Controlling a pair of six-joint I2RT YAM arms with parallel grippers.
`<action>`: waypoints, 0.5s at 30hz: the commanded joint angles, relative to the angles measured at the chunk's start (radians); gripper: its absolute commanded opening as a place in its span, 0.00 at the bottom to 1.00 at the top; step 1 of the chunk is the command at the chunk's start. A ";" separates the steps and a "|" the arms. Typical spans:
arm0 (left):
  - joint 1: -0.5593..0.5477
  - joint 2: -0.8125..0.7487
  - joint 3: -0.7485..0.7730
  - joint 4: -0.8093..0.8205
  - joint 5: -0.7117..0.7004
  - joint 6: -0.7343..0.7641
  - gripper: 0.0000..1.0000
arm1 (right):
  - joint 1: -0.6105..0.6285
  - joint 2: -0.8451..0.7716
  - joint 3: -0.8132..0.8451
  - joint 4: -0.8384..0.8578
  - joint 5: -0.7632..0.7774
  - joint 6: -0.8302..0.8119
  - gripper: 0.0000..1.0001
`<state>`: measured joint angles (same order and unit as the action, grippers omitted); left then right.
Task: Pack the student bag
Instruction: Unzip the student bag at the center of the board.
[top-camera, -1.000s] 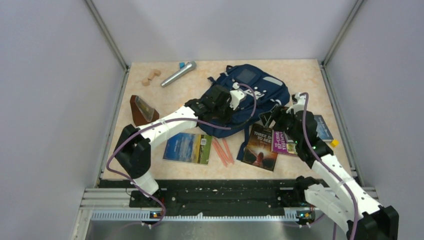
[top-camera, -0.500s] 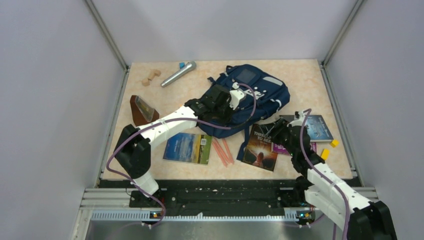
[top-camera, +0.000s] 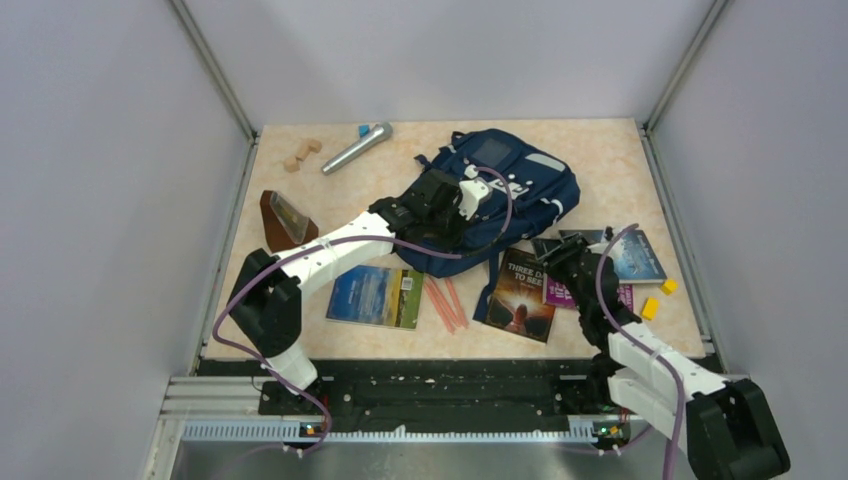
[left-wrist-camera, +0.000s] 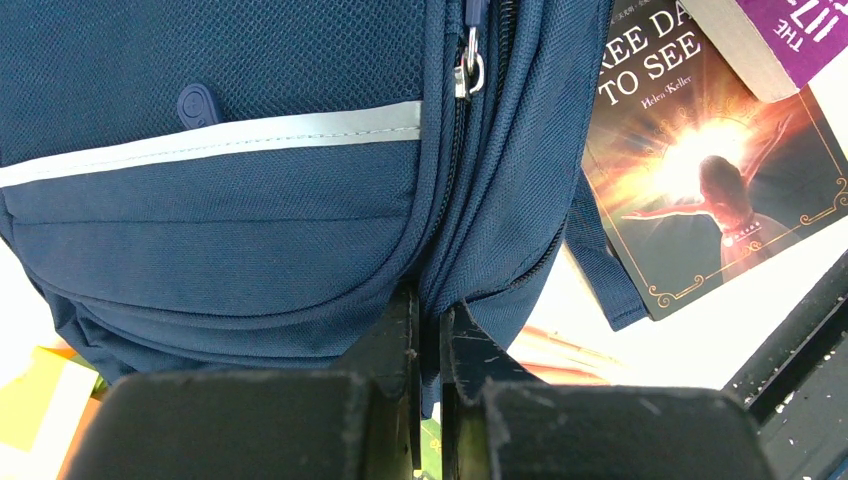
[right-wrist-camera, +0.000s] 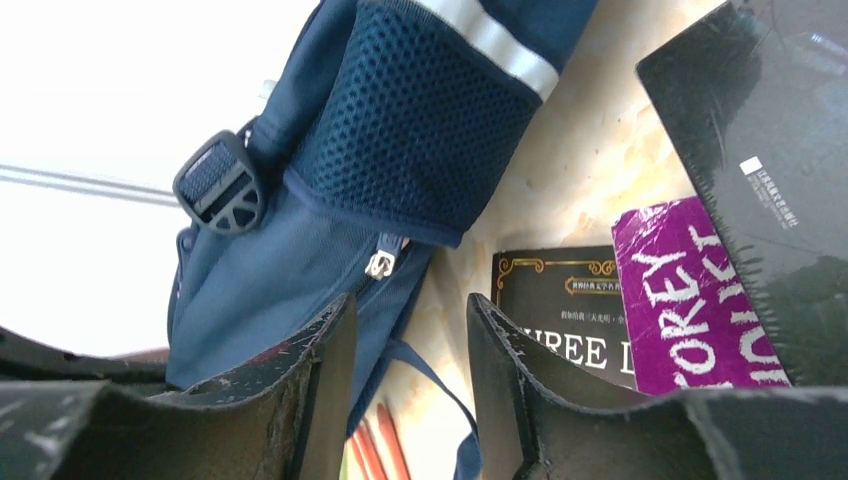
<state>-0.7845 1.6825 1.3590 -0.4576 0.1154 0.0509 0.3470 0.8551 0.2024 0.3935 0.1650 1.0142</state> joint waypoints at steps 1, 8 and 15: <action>-0.001 -0.067 0.037 0.048 0.040 -0.047 0.00 | -0.023 0.057 0.005 0.144 0.042 0.044 0.43; -0.002 -0.065 0.037 0.048 0.042 -0.047 0.00 | -0.029 0.171 0.078 0.210 -0.028 0.056 0.41; -0.002 -0.052 0.035 0.044 0.039 -0.047 0.00 | -0.034 0.229 0.040 0.295 -0.026 0.121 0.38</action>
<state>-0.7845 1.6825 1.3590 -0.4576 0.1162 0.0505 0.3241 1.0622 0.2356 0.5667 0.1387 1.0882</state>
